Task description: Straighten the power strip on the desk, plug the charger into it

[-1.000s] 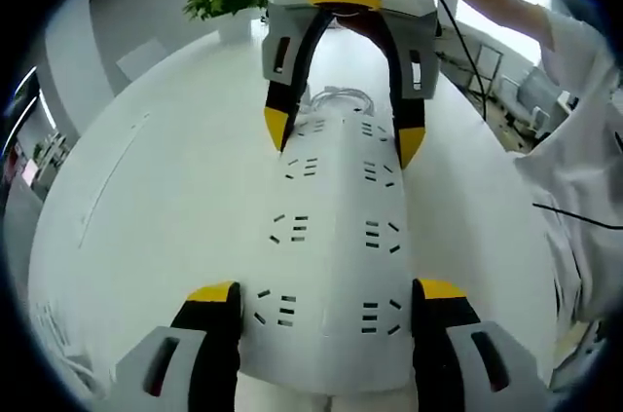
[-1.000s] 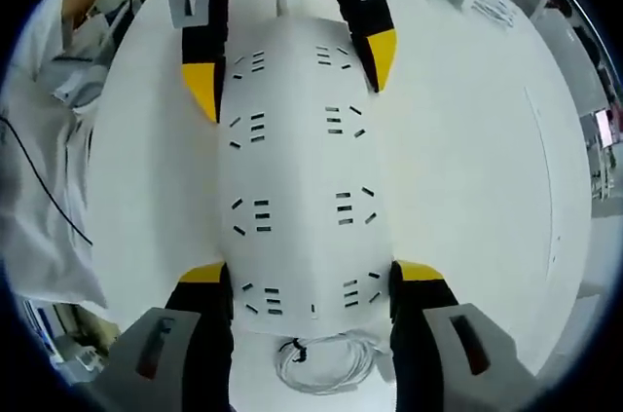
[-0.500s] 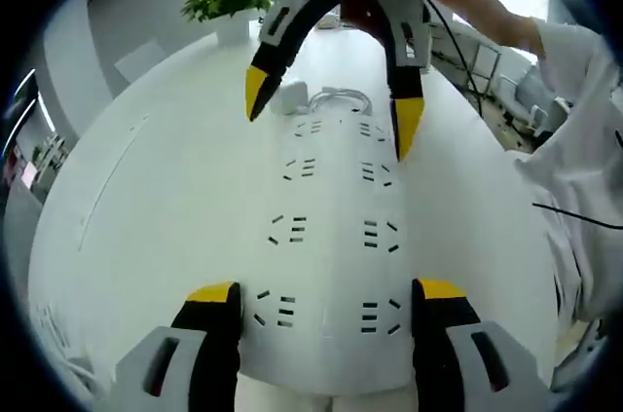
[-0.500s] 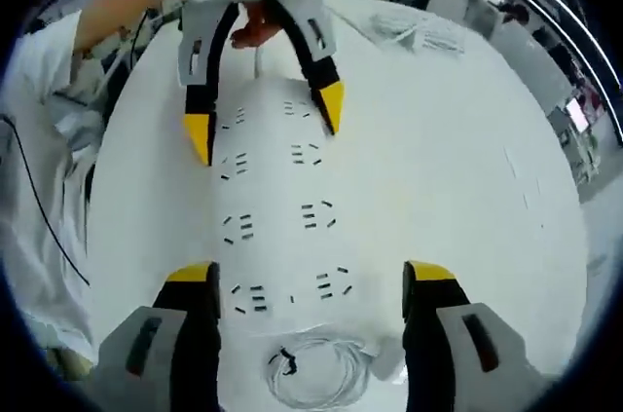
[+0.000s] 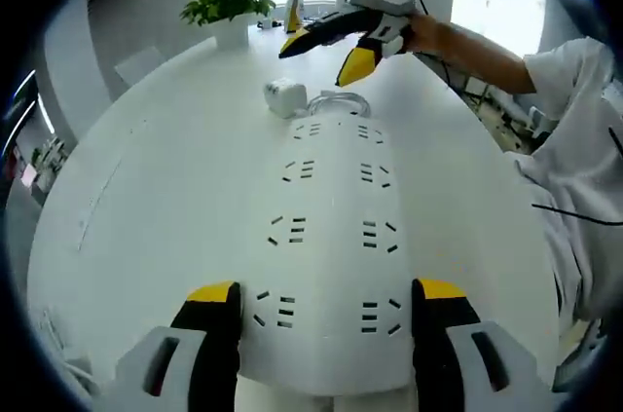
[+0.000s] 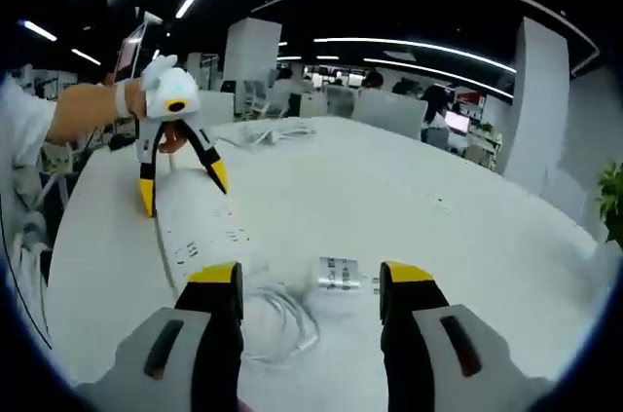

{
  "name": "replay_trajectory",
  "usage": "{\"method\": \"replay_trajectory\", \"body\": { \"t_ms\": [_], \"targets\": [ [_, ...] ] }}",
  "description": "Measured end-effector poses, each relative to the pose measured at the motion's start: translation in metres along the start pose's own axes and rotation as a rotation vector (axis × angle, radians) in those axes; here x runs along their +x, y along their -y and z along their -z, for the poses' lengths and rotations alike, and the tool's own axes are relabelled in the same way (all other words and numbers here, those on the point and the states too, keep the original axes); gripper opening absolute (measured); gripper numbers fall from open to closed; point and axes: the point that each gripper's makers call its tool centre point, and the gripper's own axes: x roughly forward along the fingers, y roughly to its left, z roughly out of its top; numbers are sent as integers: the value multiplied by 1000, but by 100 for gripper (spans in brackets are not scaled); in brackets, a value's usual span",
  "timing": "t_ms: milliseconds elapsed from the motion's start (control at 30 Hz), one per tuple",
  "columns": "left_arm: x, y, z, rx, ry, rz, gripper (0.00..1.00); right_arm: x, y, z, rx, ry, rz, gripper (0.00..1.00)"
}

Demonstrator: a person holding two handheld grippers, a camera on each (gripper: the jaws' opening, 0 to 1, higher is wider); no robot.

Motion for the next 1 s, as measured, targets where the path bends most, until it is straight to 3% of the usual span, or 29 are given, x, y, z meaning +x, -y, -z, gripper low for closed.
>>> {"method": "replay_trajectory", "body": {
  "t_ms": [267,433,767,1000],
  "targets": [
    [0,0,0,-3,12,-2,72,29,19,3,77,53,72,47],
    [-1,0,1,-4,13,-3,72,36,18,6,108,60,63,37],
    [-1,0,1,-4,19,-3,72,32,13,10,87,65,40,35],
    [0,0,0,-6,23,-5,72,22,9,13,75,76,-16,35]
  ]
}}
